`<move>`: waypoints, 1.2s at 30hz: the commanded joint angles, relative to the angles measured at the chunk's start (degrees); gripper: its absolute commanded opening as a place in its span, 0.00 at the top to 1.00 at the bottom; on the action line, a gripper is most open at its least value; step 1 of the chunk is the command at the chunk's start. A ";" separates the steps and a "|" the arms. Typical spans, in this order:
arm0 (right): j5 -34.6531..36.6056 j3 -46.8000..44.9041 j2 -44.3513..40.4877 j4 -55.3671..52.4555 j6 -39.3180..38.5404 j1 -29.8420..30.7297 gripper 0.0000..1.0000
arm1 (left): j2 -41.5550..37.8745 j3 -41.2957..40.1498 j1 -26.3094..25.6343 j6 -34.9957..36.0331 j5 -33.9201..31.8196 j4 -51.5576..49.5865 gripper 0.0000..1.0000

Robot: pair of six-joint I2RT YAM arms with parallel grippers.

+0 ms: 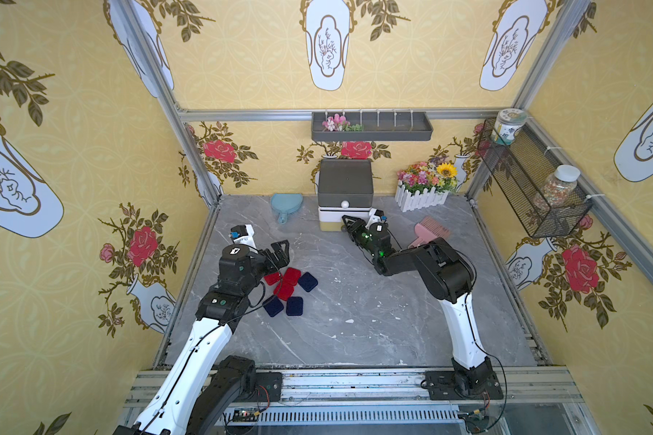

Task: Place the brooch boxes into the drawer by color
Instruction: Open the drawer in the storage box.

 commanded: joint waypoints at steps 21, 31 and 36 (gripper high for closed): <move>1.49 -18.45 -9.70 11.35 1.14 4.33 0.76 | -0.55 -0.97 -0.17 -0.89 -0.90 0.15 0.00; 4.32 -23.01 -10.58 14.27 1.00 6.59 0.77 | -0.02 -0.98 -0.30 -0.84 -1.24 -0.02 0.00; 4.84 -24.81 -10.61 15.59 1.39 7.08 0.77 | -0.03 -0.95 -0.47 -0.87 -1.50 -0.12 0.00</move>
